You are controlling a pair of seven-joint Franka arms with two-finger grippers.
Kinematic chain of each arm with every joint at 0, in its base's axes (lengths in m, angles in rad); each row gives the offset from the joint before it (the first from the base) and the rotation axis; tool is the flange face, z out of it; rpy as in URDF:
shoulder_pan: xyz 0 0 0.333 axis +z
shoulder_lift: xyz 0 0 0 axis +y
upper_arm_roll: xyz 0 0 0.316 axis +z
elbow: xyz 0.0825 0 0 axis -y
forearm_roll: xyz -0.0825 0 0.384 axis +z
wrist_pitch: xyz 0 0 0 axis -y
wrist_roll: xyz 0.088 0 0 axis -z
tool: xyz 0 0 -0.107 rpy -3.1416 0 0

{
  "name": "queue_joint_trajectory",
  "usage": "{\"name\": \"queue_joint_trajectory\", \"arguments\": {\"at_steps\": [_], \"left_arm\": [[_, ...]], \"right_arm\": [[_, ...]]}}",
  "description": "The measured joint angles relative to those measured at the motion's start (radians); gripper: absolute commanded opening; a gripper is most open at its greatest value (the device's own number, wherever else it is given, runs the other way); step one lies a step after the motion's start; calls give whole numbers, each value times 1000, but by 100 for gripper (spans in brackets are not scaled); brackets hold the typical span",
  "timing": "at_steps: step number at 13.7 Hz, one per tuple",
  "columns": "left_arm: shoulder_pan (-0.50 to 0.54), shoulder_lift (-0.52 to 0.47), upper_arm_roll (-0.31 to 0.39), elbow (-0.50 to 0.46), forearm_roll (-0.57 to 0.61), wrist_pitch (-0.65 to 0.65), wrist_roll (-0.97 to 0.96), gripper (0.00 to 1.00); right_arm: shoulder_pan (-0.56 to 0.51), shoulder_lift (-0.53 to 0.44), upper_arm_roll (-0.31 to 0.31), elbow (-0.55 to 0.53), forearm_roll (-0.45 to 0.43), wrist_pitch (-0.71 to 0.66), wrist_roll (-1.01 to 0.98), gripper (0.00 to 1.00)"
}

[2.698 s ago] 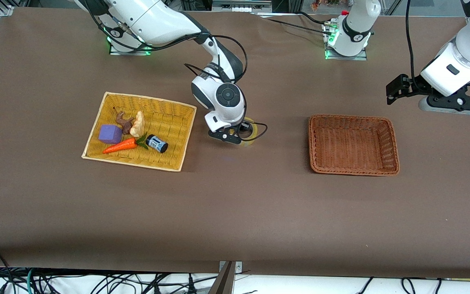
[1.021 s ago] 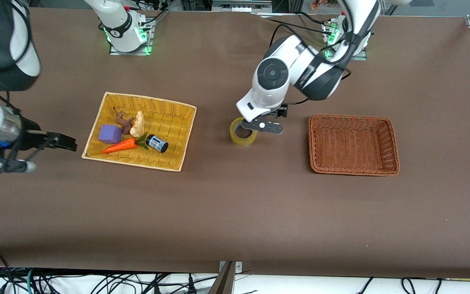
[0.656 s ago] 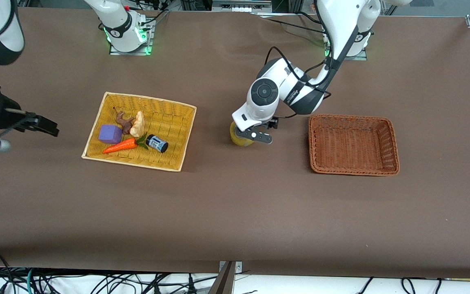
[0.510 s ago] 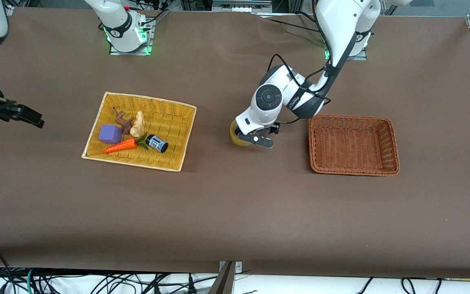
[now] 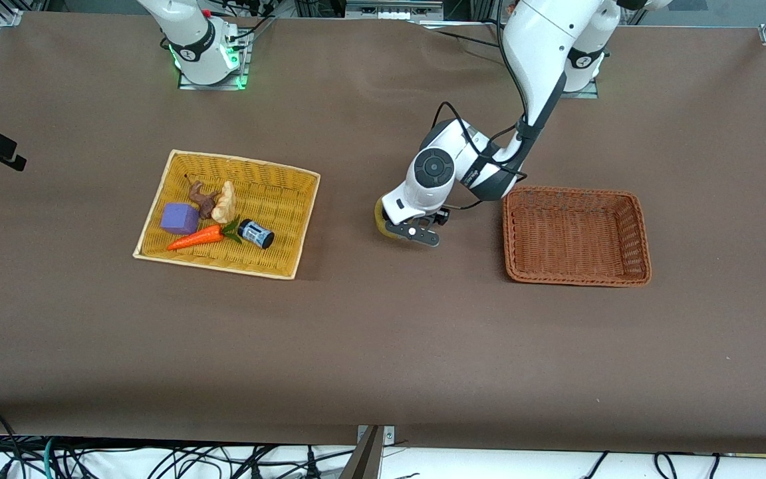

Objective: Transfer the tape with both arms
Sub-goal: 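Grasp the tape roll with the left gripper and lift it, then carry the tape roll with the left gripper into the brown basket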

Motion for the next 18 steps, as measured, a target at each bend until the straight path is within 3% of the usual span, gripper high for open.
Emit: {"name": "queue_joint_trajectory", "arguments": {"at_steps": [5,8,14,18], "left_arm": [[7,-14,5,18,0,-8,2,0],[45,-90,13,46,0,-138,13,0],[296,-256,25,63,0,-479,227,0],[487,-243,30,25,43,-521,464,0]], "right_arm": [[5,15,5,1,2,7,-3,100],[5,27,5,10,-1,9,-5,100],[4,40,4,14,-18,11,23,100],[5,45,6,20,-19,13,34,100]]}}
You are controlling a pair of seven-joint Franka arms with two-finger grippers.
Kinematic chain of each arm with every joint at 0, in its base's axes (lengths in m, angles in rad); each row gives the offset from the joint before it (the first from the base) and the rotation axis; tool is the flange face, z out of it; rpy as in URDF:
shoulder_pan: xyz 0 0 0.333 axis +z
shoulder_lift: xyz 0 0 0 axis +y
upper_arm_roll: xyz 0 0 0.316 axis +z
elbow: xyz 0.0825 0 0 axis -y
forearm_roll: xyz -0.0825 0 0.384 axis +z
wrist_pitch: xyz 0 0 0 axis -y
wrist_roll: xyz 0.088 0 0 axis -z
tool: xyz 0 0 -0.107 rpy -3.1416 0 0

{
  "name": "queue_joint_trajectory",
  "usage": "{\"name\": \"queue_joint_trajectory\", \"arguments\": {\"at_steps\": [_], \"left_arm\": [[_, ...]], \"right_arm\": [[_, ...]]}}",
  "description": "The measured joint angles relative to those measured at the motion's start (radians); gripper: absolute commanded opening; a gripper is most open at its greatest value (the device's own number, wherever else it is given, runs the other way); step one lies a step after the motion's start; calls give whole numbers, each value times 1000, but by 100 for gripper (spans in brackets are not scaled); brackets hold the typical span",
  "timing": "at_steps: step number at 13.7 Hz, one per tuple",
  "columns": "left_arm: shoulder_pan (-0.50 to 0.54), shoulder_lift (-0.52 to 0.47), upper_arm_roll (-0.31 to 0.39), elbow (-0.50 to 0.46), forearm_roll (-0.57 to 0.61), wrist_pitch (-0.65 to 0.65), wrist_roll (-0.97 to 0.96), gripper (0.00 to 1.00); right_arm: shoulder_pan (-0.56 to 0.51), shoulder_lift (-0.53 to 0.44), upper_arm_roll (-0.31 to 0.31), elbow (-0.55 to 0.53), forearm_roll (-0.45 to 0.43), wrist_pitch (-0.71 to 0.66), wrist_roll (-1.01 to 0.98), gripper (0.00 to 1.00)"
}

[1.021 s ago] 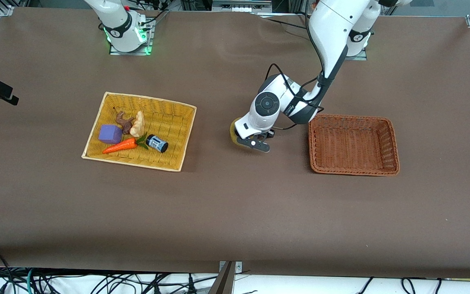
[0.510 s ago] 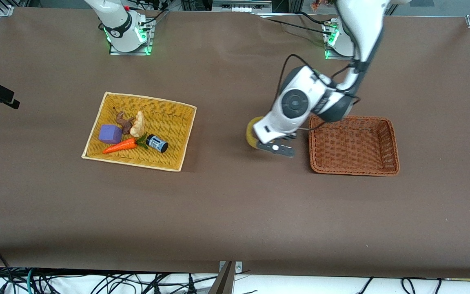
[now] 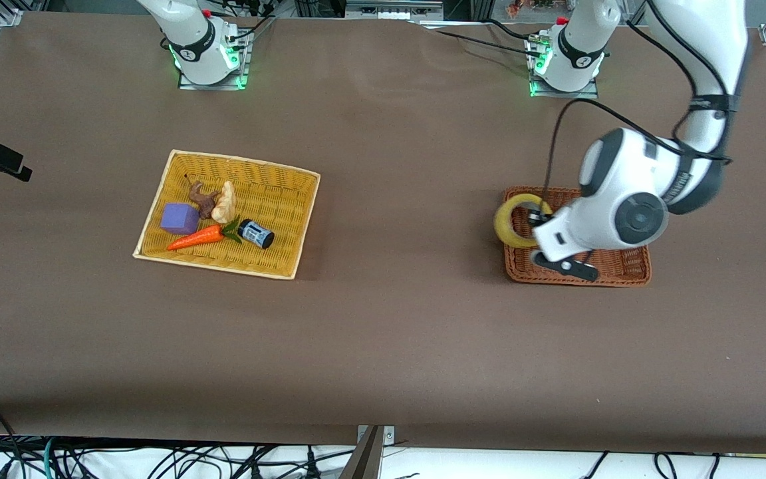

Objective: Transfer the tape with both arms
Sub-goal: 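Carry the tape roll with the left gripper into the brown basket, then release the tape in the basket and raise the left gripper away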

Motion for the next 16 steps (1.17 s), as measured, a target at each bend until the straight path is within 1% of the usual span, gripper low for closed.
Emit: {"name": "queue_joint_trajectory", "arguments": {"at_steps": [2,4,5,6,8,11,14,16], "left_arm": [[78,33,0,-24,85,24,73,0],[121,66,-1,-69,145,99,96,0],[129,81,-1,-99,165,152,98,25],[131,94,-1,-126,174,198,98,99],[130,108,-5,-147,176,228,98,100],[130,83,-12,-122,176,207,98,100],[129,-22,-23,-98,173,147,98,100],[127,-113,-42,-82,129,100,94,100]], "right_arm": [[0,0,3,1,0,0,1,100],[1,0,5,2,0,0,14,100],[1,1,5,2,0,0,39,100],[3,1,6,2,0,0,60,100],[11,1,7,2,0,0,81,100],[13,1,7,2,0,0,83,100],[13,1,7,2,0,0,83,100],[13,2,7,3,0,1,83,100]]}}
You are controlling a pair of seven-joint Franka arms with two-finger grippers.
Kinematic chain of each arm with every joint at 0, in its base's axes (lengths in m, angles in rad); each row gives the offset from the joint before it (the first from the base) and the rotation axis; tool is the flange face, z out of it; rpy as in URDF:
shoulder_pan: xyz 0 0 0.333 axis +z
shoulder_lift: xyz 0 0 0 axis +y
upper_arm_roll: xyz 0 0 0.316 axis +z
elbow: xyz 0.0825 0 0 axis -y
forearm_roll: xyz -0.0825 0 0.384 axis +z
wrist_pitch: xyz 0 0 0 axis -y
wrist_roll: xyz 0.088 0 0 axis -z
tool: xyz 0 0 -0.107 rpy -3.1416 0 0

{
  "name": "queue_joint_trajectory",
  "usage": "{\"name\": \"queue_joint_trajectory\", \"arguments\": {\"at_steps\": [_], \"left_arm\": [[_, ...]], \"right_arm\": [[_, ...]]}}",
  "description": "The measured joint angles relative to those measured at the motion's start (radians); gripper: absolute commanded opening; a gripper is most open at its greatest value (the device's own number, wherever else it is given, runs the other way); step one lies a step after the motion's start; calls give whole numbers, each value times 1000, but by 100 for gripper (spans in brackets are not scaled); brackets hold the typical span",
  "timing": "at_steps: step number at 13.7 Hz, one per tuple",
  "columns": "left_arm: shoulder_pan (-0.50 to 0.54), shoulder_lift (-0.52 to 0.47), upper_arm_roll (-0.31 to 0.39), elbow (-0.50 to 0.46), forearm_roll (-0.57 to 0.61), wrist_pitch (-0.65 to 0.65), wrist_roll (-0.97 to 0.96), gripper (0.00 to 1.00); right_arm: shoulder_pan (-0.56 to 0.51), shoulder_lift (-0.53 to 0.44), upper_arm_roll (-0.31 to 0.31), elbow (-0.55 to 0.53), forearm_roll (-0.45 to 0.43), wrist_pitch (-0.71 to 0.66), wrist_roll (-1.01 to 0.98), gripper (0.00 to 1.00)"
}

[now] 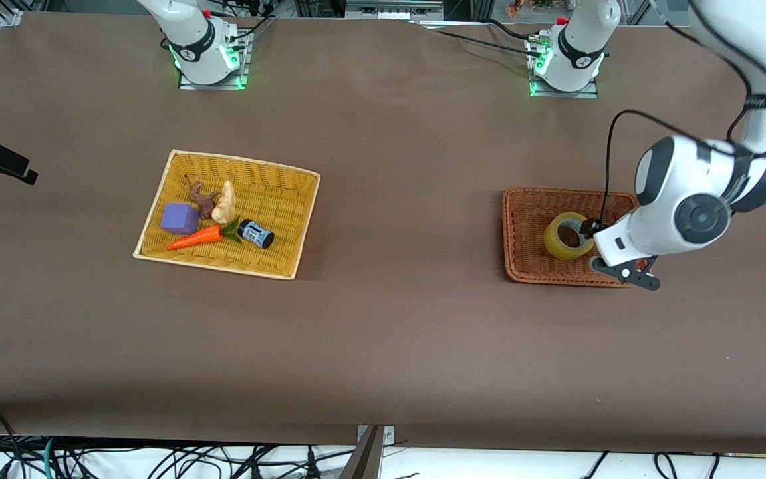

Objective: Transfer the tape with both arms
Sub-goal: 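Release the tape in the basket and raise the left gripper away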

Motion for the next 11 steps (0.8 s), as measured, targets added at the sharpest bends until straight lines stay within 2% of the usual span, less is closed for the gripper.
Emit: {"name": "queue_joint_trajectory", "arguments": {"at_steps": [3,7,11], "left_arm": [[0,-123,-6,76,-65,-102,0,100],[0,-206,-2,280,-80,-332,-14,100],[-37,-258,81,284,-84,-352,-141,100]], "right_arm": [[0,1,0,1,0,0,0,100],[0,2,0,1,0,0,0,100],[0,2,0,2,0,0,0,100]]}}
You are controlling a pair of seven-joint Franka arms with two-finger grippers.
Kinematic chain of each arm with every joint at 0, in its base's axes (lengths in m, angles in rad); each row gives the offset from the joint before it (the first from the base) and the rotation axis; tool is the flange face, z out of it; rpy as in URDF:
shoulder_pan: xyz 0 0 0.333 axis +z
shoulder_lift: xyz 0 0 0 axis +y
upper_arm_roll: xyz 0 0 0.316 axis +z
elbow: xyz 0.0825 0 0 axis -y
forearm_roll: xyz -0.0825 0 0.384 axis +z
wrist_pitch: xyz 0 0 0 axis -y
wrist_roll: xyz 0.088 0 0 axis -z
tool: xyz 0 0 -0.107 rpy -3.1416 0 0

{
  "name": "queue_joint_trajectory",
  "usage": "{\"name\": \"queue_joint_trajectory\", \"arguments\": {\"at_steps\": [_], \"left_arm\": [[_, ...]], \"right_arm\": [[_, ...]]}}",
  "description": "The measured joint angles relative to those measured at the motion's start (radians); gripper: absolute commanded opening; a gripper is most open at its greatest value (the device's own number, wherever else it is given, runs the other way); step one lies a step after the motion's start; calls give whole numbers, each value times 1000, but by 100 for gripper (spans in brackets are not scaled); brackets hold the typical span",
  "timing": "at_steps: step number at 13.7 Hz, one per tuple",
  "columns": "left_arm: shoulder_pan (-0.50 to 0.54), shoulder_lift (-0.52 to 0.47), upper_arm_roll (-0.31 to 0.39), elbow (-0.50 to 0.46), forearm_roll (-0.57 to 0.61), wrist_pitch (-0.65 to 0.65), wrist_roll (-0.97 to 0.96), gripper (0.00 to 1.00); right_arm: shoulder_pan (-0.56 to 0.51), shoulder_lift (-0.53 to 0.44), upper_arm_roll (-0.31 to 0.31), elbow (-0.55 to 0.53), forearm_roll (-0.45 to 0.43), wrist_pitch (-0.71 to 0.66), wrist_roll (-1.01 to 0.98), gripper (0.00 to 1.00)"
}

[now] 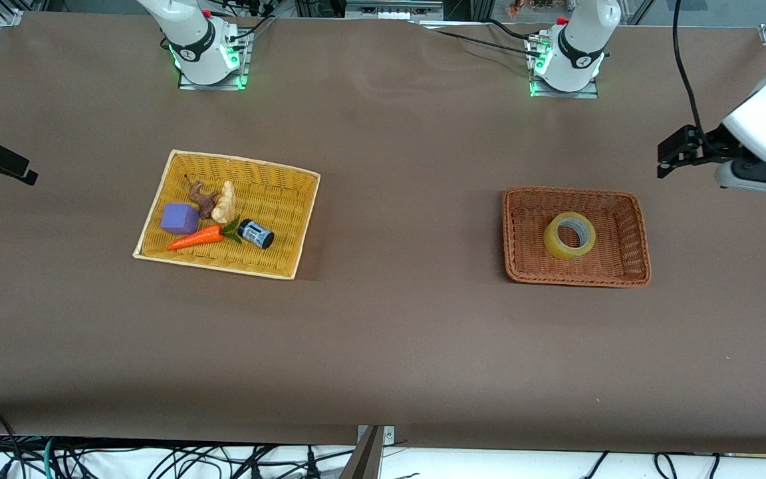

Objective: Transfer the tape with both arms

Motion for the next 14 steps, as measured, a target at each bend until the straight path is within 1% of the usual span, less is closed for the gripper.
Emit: {"name": "queue_joint_trajectory", "arguments": {"at_steps": [5,8,14], "left_arm": [[-21,-66,20,-126,-63,31,-40,100],[-21,-86,25,-142,-63,33,-55,100],[-24,-87,18,-147,-63,28,-109,100]], "right_arm": [[0,0,0,0,0,0,0,100],[0,0,0,0,0,0,0,100],[0,0,0,0,0,0,0,100]]}}
